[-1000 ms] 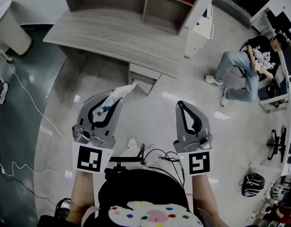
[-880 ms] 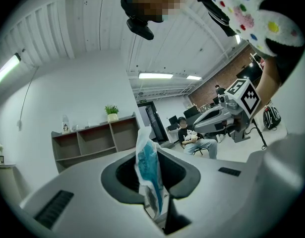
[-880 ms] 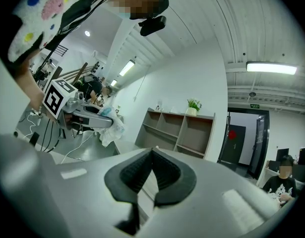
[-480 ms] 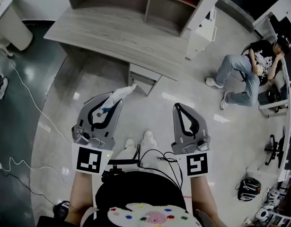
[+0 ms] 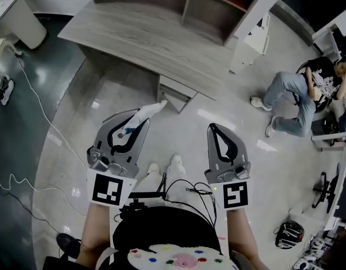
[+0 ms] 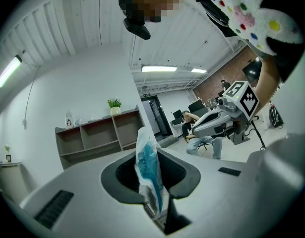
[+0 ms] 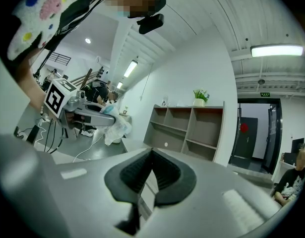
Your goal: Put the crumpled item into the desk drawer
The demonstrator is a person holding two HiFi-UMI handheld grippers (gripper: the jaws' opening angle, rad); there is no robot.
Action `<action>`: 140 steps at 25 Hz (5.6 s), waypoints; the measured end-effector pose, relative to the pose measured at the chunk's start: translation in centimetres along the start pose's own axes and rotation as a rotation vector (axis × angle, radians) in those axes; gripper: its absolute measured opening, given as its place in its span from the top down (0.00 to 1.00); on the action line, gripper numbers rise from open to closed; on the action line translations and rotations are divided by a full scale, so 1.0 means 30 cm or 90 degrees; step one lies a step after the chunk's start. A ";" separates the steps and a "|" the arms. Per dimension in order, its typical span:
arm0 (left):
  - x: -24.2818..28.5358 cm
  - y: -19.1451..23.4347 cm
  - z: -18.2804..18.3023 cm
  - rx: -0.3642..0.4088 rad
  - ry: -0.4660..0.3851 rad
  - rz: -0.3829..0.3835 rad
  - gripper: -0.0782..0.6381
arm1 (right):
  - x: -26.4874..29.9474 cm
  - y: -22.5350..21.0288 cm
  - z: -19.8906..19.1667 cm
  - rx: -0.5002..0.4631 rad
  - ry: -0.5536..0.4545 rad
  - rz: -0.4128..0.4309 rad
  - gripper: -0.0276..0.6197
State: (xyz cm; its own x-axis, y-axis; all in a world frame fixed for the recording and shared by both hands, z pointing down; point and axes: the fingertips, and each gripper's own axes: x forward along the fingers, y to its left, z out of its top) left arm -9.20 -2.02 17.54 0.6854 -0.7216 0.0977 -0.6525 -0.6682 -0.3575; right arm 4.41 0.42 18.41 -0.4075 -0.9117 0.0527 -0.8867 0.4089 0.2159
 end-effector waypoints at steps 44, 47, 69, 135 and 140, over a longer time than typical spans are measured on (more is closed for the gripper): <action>0.276 -0.158 -0.756 -0.125 0.164 0.121 0.81 | 0.524 0.020 -1.172 0.331 0.130 0.188 0.92; 0.289 -0.167 -0.813 -0.132 0.170 0.118 0.81 | 0.551 0.036 -1.273 0.370 0.144 0.181 0.85; 0.480 -0.162 -1.120 -0.131 0.181 0.075 0.81 | 0.755 -0.047 -1.682 0.636 0.129 0.067 0.61; 0.395 -0.151 -1.160 -0.105 0.203 0.053 0.81 | 0.622 0.053 -1.671 0.568 0.164 0.092 0.75; 0.372 -0.153 -1.139 -0.100 0.202 0.057 0.81 | 0.572 0.035 -1.704 0.546 0.202 0.023 0.75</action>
State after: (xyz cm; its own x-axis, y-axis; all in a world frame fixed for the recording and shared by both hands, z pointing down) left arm -9.60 -13.21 52.02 0.5055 -0.7822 0.3642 -0.7634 -0.6022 -0.2336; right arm 7.63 -16.91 69.40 -0.4718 -0.8143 0.3380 -0.7845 0.2128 -0.5825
